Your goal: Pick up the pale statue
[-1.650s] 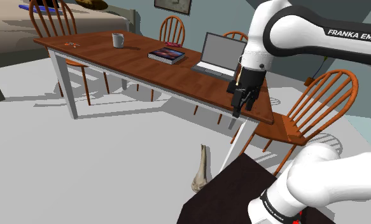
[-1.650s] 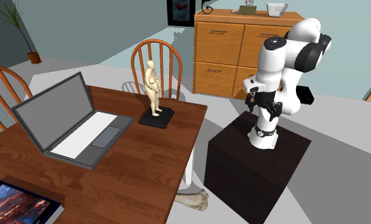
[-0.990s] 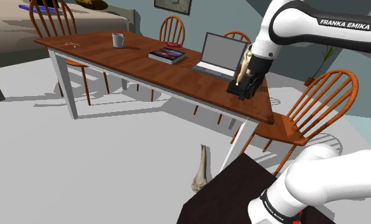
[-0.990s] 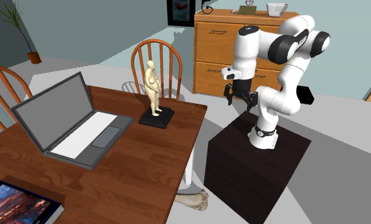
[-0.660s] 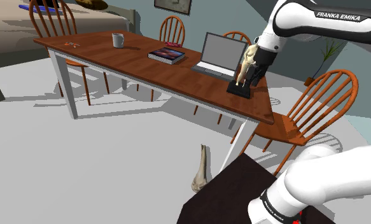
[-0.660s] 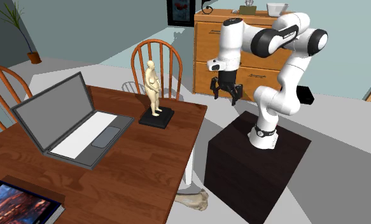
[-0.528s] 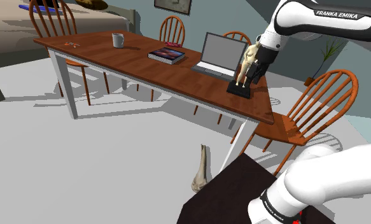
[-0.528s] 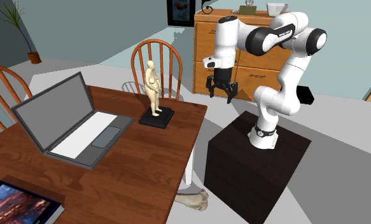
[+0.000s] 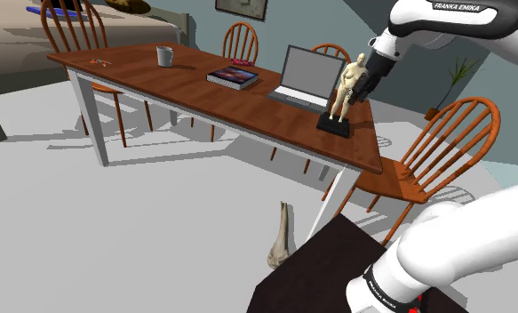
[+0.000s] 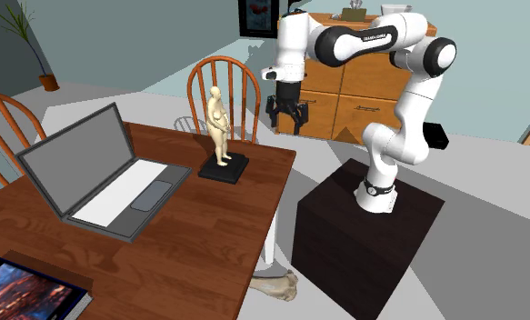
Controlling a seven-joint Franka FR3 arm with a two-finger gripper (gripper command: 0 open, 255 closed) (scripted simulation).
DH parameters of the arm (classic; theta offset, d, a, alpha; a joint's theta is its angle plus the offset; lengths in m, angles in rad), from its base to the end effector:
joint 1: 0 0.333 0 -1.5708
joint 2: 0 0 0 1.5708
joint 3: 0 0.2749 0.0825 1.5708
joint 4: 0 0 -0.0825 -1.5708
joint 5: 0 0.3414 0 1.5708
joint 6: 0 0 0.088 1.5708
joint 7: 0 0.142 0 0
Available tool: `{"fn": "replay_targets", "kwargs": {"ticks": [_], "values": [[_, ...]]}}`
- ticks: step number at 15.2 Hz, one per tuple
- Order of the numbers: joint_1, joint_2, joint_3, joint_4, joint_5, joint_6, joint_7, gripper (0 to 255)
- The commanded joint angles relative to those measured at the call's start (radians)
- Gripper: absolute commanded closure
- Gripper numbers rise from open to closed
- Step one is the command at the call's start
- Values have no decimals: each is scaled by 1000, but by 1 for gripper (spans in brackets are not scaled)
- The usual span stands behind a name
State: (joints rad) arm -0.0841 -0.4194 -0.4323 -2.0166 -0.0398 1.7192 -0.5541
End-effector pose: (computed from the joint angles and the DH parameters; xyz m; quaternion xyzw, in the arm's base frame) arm 0.3520 -0.2313 0.5426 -0.9963 -0.0338 -0.0705 0.0355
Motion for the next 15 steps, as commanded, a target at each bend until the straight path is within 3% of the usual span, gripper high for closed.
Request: {"fn": "replay_targets", "kwargs": {"ticks": [1, 6, 10, 13, 15], "values": [[4, 49, -44, 63, 25, 5, -58, 0], [13, 203, -166, 245, 135, 2, -212, 0], [-5, 364, -267, 424, 281, -38, -350, 0], [-63, 514, -328, 589, 430, -101, -454, 0], [-135, 624, -351, 718, 543, -161, -512, 0]]}}
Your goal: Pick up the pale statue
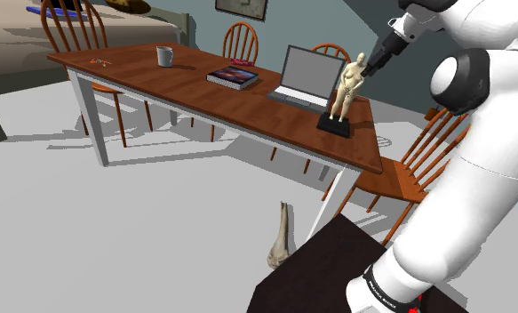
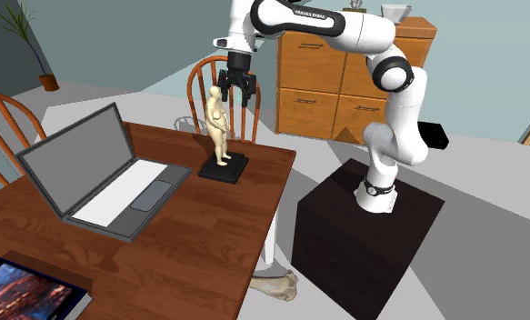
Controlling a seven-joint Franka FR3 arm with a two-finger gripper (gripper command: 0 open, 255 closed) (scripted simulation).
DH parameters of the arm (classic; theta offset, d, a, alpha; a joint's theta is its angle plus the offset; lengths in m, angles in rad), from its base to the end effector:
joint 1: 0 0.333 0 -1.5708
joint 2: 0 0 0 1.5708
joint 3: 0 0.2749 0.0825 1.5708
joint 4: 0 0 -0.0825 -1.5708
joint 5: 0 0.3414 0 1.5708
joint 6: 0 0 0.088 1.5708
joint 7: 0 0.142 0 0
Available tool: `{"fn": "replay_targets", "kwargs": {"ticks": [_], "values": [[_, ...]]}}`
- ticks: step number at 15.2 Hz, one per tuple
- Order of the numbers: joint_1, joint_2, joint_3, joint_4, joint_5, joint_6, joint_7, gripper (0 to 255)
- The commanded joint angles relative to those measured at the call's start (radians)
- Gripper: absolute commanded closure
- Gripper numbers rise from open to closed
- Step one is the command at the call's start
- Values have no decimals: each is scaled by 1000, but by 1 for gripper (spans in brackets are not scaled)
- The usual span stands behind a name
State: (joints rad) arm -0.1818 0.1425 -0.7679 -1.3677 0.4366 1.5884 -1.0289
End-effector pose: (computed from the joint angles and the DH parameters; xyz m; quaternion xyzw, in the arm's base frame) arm 0.3881 -0.3913 0.5895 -0.9827 -0.0532 -0.1716 0.0451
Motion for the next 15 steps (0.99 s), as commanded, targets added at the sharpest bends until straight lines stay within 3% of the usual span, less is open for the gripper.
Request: {"fn": "replay_targets", "kwargs": {"ticks": [1, 2, 3, 10, 12, 13, 15], "values": [[-85, 119, -18, 141, 124, -65, -60, 0], [-139, 177, -15, 221, 182, -102, -76, 0], [-146, 178, -8, 224, 182, -102, -76, 0], [-81, 118, -10, 44, 134, 27, -106, 0], [-81, 118, -10, 44, 134, 27, -106, 0], [-77, 112, -10, 36, 130, 31, -105, 255], [-77, 112, -10, 37, 130, 30, -104, 255]]}}
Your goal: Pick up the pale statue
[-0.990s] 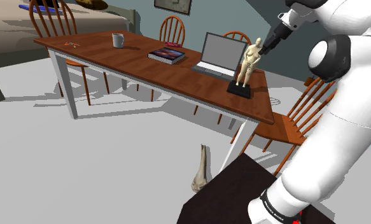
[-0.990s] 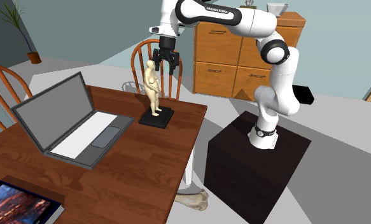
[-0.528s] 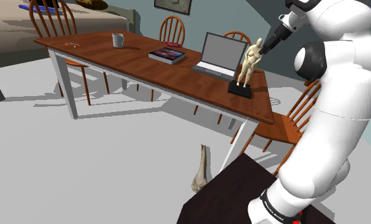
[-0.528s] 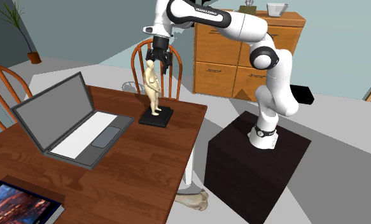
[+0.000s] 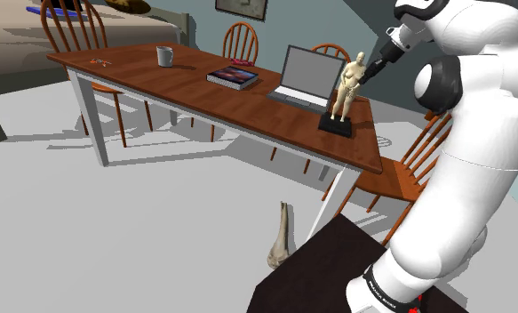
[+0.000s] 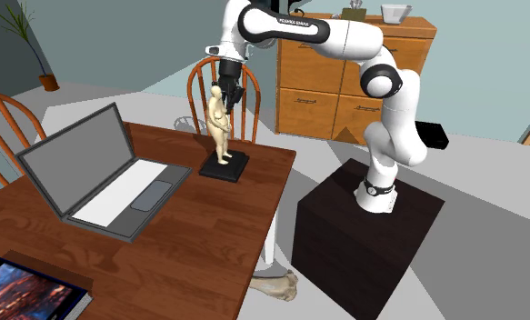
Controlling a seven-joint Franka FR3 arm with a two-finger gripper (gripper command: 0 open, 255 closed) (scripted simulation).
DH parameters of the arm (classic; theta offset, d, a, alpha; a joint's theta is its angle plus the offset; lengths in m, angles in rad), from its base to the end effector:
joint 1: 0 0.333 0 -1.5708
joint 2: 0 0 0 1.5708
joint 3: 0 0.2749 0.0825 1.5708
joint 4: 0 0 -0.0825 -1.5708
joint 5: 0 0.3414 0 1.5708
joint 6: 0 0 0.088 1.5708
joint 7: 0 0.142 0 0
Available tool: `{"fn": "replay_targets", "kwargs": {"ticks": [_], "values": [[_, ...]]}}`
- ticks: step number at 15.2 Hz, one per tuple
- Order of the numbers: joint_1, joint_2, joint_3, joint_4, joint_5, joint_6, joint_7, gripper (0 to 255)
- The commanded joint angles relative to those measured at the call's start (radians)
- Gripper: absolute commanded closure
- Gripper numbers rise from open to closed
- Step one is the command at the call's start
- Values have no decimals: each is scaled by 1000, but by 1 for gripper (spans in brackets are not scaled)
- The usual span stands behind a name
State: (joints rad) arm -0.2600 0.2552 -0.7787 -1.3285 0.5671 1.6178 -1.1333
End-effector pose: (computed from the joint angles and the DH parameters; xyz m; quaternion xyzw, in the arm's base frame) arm 0.3960 -0.4243 0.5632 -0.9780 -0.0605 -0.1941 0.0471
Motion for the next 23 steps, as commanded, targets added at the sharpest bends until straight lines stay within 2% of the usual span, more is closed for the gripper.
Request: {"fn": "replay_targets", "kwargs": {"ticks": [1, 7, 11, 16, 22, 23], "values": [[1, -1, 0, -2, -1, 1, 0, 255], [-3, 5, 1, 5, 4, -2, -1, 255], [-33, 33, 1, 94, 25, -68, 14, 255], [-86, 80, 6, 225, 64, -159, 36, 255], [-191, 164, 23, 439, 140, -289, 75, 255], [-195, 167, 25, 445, 142, -292, 76, 255]]}}
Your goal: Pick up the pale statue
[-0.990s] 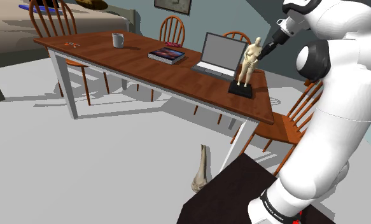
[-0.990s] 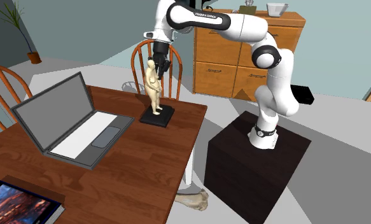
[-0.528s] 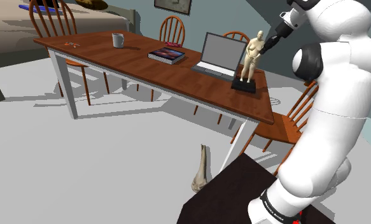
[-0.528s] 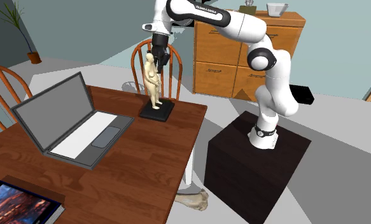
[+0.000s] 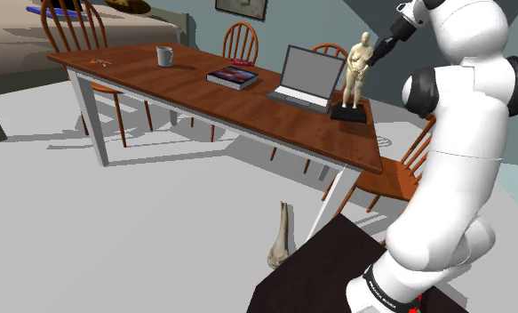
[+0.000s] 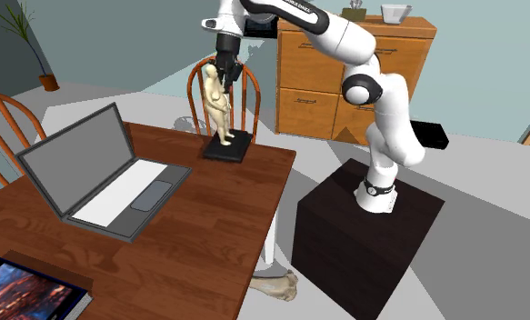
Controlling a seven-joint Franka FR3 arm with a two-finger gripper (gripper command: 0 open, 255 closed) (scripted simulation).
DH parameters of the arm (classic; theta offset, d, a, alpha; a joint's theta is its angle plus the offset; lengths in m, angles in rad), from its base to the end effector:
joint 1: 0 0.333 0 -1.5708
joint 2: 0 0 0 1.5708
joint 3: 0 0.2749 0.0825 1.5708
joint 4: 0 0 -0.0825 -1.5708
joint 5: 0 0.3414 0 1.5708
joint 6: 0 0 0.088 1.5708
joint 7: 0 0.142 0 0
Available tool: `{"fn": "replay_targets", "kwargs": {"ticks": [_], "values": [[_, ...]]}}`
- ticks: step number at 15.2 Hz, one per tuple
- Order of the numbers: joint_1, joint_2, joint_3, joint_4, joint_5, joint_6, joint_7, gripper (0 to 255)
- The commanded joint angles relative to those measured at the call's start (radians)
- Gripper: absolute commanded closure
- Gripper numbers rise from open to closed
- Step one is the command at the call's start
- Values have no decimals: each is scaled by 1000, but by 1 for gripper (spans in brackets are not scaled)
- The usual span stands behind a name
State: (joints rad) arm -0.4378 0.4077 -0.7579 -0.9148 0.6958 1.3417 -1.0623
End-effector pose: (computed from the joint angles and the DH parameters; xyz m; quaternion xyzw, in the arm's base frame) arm 0.3943 -0.4214 0.6297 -0.9781 -0.0603 -0.1935 0.0477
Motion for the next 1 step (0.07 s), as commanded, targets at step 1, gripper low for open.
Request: {"fn": "replay_targets", "kwargs": {"ticks": [1], "values": [[-17, 14, 4, 32, 13, -16, 5, 255]]}}
